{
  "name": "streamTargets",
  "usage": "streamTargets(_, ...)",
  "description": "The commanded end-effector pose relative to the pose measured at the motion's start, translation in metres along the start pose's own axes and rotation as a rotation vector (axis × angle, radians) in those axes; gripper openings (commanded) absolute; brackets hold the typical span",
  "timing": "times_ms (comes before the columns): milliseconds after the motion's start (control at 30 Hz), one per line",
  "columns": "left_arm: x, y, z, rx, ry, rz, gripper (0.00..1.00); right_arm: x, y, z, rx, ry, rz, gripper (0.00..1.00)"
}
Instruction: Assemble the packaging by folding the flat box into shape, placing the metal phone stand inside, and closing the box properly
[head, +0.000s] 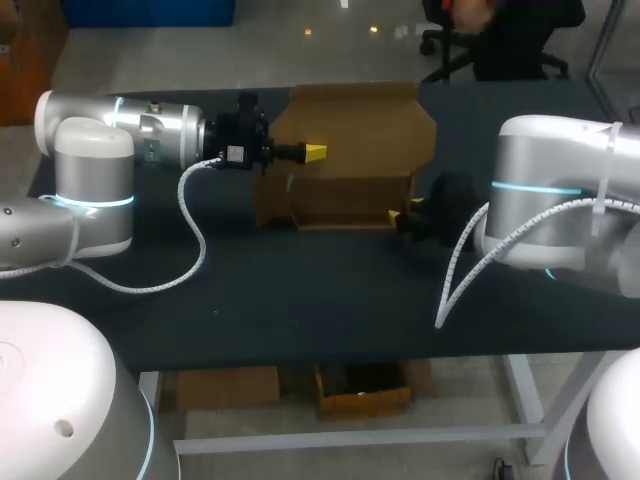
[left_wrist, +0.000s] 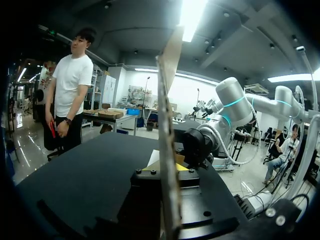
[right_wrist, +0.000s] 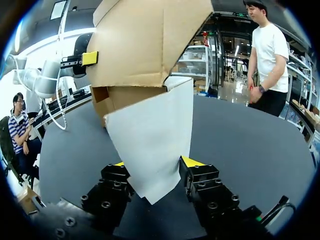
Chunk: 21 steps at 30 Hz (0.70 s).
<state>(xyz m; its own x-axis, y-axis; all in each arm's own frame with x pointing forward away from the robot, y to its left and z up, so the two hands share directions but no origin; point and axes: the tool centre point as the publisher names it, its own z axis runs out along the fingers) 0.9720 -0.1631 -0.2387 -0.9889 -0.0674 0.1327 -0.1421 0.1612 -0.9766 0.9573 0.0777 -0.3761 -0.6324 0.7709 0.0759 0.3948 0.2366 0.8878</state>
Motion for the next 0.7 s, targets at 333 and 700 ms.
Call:
streamTargets(333,-0.001,0.005,0.001,0.000,0.001,0.001,0.00,0.010,-0.011,-0.012,-0.034,-0.055,0.031,0.48)
streamTargets(700,-0.001,0.005,0.001,0.000,0.001,0.001,0.00,0.011,-0.020,-0.020,-0.038,-0.062,0.053,0.49)
